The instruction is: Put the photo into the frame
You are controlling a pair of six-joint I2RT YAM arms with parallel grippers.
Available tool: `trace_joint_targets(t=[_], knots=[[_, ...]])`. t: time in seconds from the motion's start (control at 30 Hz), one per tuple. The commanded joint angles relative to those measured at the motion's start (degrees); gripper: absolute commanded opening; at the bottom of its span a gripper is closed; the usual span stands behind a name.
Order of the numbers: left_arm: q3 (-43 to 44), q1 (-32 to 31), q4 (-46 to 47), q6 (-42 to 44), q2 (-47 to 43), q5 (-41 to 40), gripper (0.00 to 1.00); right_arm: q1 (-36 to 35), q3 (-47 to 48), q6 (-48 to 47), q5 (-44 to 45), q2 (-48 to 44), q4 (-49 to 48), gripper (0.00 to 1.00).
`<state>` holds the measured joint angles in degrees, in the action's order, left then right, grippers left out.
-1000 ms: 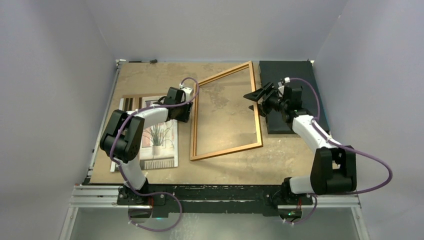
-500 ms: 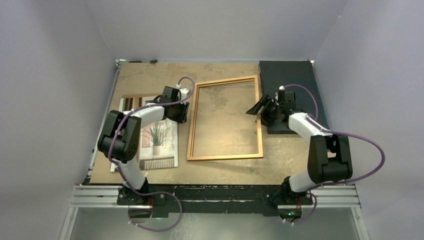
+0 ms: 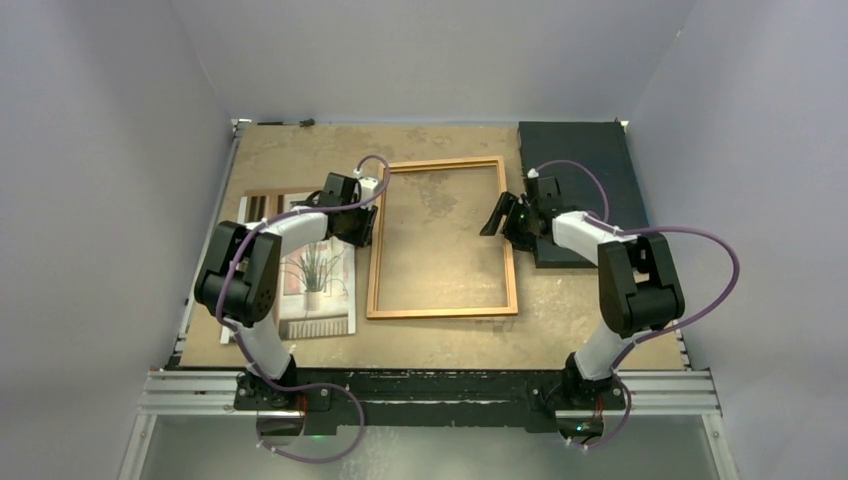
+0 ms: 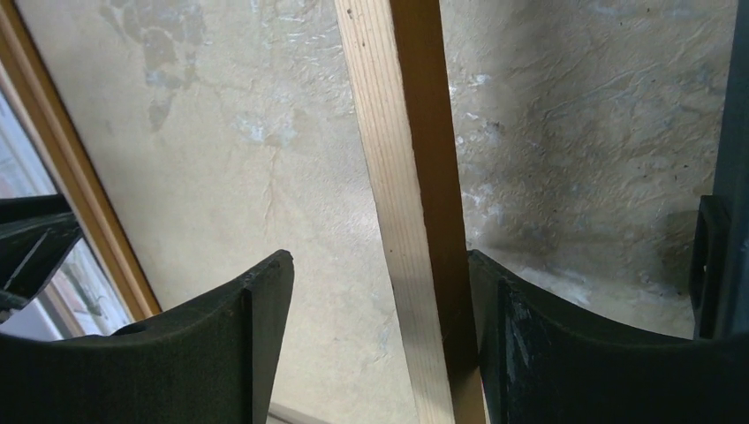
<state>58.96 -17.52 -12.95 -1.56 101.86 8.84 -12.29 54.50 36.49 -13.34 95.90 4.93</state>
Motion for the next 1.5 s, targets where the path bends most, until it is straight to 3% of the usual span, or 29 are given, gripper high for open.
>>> trace_joint_targets(t=[0.0, 0.2, 0.53, 0.97, 1.13, 1.3, 1.47], knots=[[-1.9, 0.3, -3.8, 1.3, -1.6, 2.5, 0.33, -1.3, 3.2, -1.3, 4.0, 1.2, 0.6, 0.73], [-3.4, 0.2, -5.2, 4.4, -3.9, 4.1, 0.32, -3.0, 4.2, -1.9, 7.8, 3.7, 1.8, 0.79], [-5.1, 0.0, -7.1, 6.9, -6.4, 7.6, 0.32, -5.5, 4.3, -1.3, 16.1, 3.7, 4.5, 0.98], [-3.9, -1.5, -9.7, 7.3, -8.0, 10.9, 0.33, -8.5, 4.8, 0.9, 23.4, -3.4, 6.7, 0.96], [5.3, 1.4, -17.7, 8.7, -8.4, 11.2, 0.42, -11.4, 5.1, 2.1, 24.9, -9.5, 7.1, 0.95], [17.9, 10.6, -26.2, 11.1, -8.0, 10.7, 0.64, -17.5, 4.2, 3.8, 20.1, -13.7, 6.1, 0.96], [22.3, 16.8, -29.9, 15.7, -8.7, 3.7, 0.88, -25.5, 2.5, 4.1, 16.4, -20.8, 9.2, 0.98]])
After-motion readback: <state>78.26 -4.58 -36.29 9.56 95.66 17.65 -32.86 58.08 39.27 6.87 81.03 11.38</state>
